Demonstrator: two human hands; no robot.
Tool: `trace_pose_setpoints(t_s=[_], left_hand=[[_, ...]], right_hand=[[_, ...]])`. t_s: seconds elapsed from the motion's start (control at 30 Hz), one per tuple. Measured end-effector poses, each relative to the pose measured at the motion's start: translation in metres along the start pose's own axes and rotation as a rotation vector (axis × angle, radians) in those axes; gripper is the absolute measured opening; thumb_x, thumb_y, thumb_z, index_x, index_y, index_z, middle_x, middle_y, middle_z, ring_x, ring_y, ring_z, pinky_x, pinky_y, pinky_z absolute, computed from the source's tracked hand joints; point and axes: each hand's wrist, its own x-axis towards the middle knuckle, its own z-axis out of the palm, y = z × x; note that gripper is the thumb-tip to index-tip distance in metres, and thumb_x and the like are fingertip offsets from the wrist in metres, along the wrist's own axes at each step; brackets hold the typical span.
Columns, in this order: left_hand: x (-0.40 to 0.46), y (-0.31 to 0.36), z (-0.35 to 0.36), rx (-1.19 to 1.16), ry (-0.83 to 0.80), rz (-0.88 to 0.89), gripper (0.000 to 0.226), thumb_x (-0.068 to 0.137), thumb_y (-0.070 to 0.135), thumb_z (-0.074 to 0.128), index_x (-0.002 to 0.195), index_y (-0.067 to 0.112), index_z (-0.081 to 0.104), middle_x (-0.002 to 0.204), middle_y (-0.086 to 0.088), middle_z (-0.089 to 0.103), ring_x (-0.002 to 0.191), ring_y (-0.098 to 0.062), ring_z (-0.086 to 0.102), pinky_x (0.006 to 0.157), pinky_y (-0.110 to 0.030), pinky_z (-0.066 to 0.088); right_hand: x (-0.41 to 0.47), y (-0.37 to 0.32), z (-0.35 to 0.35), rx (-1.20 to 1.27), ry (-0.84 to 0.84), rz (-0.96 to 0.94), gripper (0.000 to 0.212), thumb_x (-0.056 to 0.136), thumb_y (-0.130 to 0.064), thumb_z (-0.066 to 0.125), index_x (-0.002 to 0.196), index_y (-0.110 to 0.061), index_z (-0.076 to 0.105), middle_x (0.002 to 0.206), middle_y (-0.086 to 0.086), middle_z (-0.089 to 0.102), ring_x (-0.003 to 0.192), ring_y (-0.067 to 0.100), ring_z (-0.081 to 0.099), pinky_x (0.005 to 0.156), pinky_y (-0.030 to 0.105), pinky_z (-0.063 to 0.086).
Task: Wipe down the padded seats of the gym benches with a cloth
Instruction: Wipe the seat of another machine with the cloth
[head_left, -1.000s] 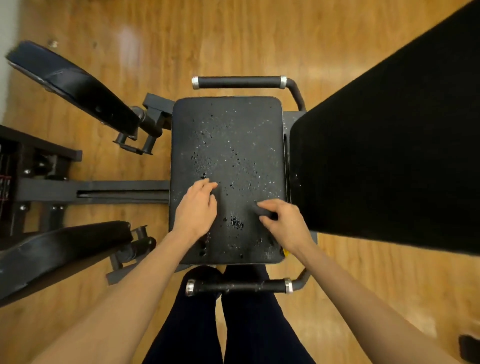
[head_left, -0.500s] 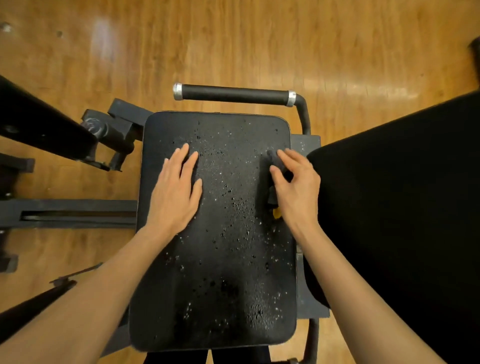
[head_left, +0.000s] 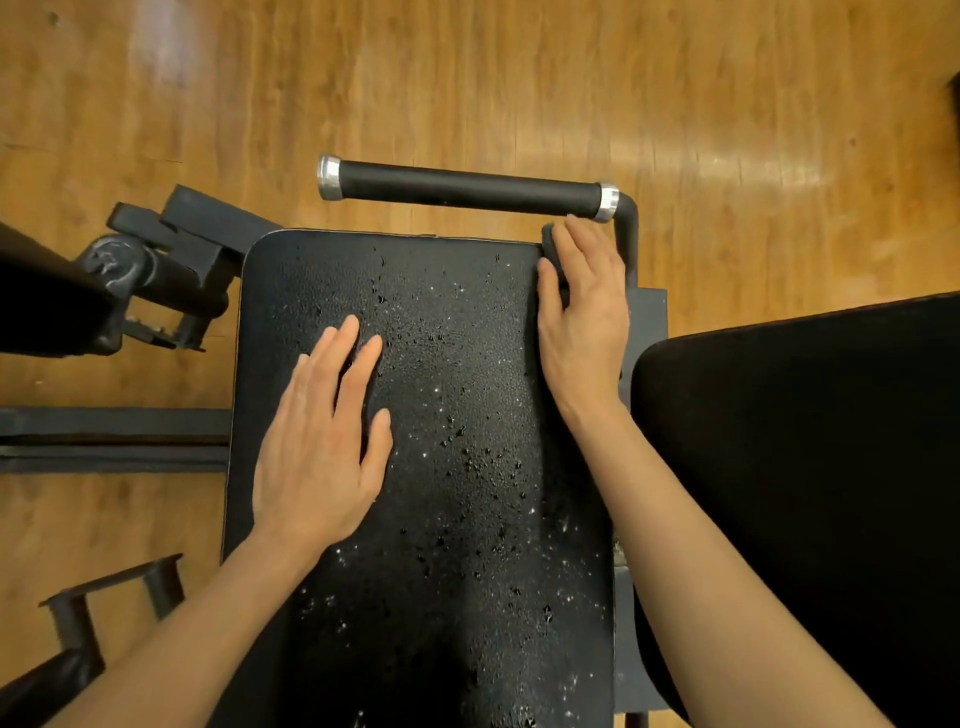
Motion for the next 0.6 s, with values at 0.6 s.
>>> trace_pose_setpoints(t_s=[0.6], left_hand=[[0.002,0.000,-0.001,-0.005,-0.003,0.002,0.060,0.100,0.032,0.033,0.155,0.010,0.028,0.165,-0.008,0.017,0.154,-0.023,0.014,0.126,-0.030,0.001]], right_hand=[[-0.059,-0.005,-0.019,-0.036,-0.014,0.006,0.038,0.099,-0.009,0.054,0.136,-0.006,0.055,0.146,0.005,0.050,0.143,0.023,0.035,0.119,0.019,0.022]])
